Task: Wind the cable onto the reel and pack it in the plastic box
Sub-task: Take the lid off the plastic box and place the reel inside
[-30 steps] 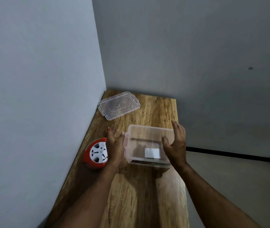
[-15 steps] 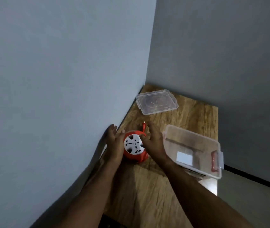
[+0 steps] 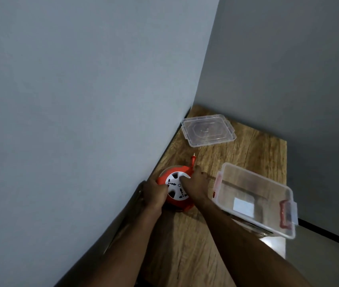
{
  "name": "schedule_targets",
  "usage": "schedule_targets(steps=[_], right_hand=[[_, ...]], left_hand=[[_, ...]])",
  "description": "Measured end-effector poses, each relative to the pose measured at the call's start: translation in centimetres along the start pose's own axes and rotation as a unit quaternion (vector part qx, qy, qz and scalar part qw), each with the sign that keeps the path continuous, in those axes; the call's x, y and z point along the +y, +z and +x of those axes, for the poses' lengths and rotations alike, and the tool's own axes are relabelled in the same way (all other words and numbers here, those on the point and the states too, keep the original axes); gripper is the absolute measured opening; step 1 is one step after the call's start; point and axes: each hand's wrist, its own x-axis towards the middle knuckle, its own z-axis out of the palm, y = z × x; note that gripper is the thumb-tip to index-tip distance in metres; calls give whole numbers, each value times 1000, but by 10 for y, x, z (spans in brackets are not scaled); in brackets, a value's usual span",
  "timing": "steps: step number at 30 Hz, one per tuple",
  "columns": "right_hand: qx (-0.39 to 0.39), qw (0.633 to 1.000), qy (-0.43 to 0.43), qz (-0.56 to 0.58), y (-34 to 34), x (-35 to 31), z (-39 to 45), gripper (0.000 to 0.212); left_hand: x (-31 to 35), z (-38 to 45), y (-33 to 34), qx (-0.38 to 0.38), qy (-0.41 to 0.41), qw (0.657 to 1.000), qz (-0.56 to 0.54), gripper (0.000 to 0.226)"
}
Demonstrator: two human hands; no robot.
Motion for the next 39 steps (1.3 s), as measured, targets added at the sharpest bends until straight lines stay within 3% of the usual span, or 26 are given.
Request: schedule_targets(steps=[5, 12, 14, 17, 21, 24, 28, 34, 39], right_hand=[[35, 996, -69, 32, -15, -26, 4, 78], [145, 961, -91, 219, -83, -50, 10, 36], [191, 941, -92, 263, -108, -44, 10, 29], [252, 922, -71, 287, -141, -21, 10, 20], [273, 907, -46, 317, -174, 15, 2, 37], [306, 899, -40, 310, -196, 46, -7, 41], [351, 893, -8, 283, -218, 80, -18, 24], [328, 936, 48, 116, -223, 123, -26, 7], [277, 960, 45, 7, -213, 129, -29, 34]], left_hand=[[15, -5, 3, 35, 53, 993, -96, 58], [56, -14, 25, 11, 136, 981, -137, 51], [70, -16, 37, -7, 157, 981, -113, 39], [86, -27, 61, -40, 197, 978, -61, 40], [102, -49, 102, -90, 204, 969, -105, 34], [106, -66, 131, -121, 226, 961, -100, 25], [96, -83, 161, -151, 255, 954, -41, 23], [74, -83, 188, -180, 258, 948, 39, 26], [59, -70, 188, -185, 227, 950, 112, 24]])
